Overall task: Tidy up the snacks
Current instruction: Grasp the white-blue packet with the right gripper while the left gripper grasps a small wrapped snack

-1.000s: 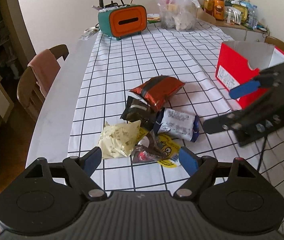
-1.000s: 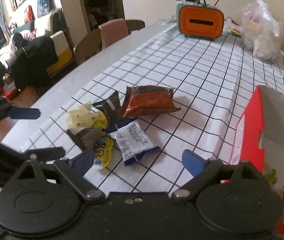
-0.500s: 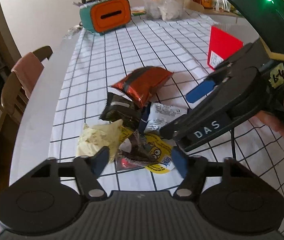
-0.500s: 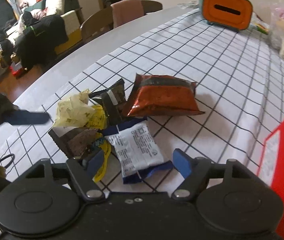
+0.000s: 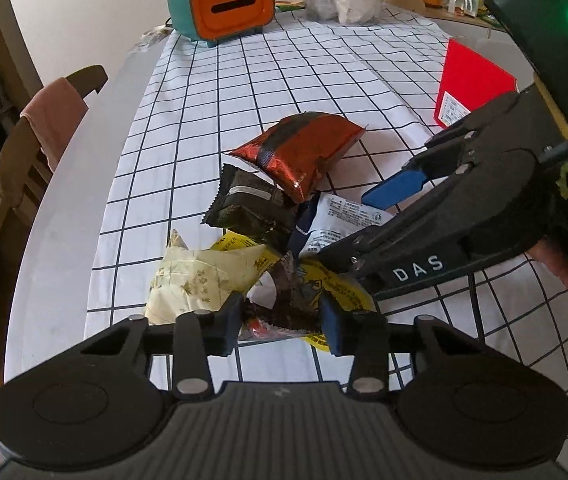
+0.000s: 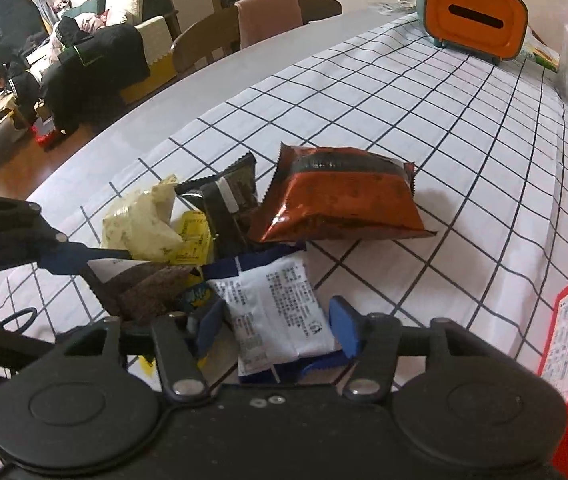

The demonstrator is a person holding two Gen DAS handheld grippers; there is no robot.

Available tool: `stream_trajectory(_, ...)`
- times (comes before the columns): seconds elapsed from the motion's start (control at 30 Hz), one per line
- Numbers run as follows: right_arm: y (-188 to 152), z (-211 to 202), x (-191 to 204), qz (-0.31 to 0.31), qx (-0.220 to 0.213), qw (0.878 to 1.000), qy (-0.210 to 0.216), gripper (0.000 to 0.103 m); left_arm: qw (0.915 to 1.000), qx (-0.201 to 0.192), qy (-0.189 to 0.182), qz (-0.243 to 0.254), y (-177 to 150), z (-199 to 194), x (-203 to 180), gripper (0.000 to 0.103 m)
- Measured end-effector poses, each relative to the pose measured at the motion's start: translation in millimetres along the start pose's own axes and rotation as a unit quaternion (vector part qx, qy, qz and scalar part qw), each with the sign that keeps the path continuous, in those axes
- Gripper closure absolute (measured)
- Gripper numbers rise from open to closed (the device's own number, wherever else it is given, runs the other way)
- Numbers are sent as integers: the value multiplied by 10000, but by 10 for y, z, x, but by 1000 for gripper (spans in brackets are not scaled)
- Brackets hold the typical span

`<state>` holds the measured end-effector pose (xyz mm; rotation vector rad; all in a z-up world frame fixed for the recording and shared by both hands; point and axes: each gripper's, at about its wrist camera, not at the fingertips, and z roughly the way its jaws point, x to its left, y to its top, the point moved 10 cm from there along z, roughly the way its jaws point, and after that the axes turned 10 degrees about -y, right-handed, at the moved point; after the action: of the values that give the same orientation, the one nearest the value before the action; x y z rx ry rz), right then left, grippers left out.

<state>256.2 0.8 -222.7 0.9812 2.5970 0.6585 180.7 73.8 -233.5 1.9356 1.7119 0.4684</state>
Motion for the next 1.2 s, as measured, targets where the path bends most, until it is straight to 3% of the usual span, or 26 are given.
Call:
stream_trajectory(0.07,-1,-14,12,12,-26,10000,1,54,10000,4,-11,-18,7,1,6,67)
stream_trajectory(0.4,-74,-130,-48,433,-82,9989,-128,61,9999,79,-57,-39,-9,-29,-41,74)
stream_trajectory(1.2,-386,-1174,-254,1327,-517,9893,-300,62,9991,53,-342,-249,-32,-450,-334,78)
